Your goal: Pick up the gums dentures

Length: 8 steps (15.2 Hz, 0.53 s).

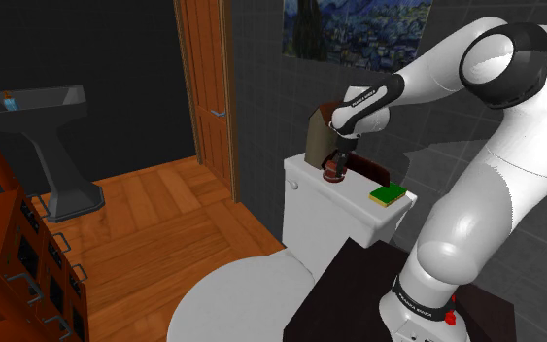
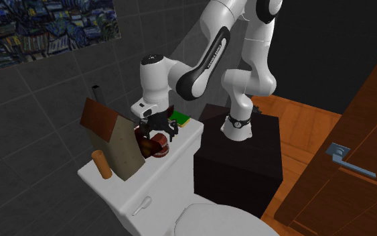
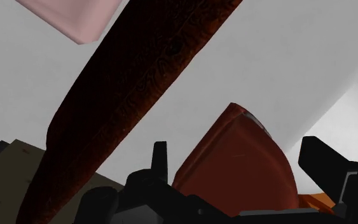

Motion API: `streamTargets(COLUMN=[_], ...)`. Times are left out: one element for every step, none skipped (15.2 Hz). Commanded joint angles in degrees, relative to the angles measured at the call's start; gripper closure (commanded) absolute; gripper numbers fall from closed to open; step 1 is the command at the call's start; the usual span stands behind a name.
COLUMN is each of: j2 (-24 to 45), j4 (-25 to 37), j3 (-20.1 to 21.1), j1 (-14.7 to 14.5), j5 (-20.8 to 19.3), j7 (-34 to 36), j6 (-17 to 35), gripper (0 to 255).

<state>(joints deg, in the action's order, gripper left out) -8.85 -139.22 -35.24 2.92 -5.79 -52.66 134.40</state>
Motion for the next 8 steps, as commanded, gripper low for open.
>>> streamTargets(j2=[0.7, 0.8, 0.7, 0.7, 0.7, 0.7, 0.7, 0.7], j4=[-0.1, -0.1, -0.1, -0.1, -0.1, -0.2, -0.1, -0.2], j3=[-0.2, -0.2, -0.1, -0.2, -0.2, -0.2, -0.1, -0.2], j1=[-0.1, -0.1, -0.1, -0.1, -0.1, -0.1, -0.1, -0.1], j5=[0.5, 0.5, 0.5, 0.5, 0.5, 0.5, 0.5, 0.4], j7=[-0.3, -0.3, -0.3, -0.3, -0.3, -0.3, -0.3, -0.3], j6=[0.7, 0.7, 0.7, 0.7, 0.7, 0.7, 0.7, 0.7], gripper=[0, 255, 255, 255, 255, 255, 255, 255])
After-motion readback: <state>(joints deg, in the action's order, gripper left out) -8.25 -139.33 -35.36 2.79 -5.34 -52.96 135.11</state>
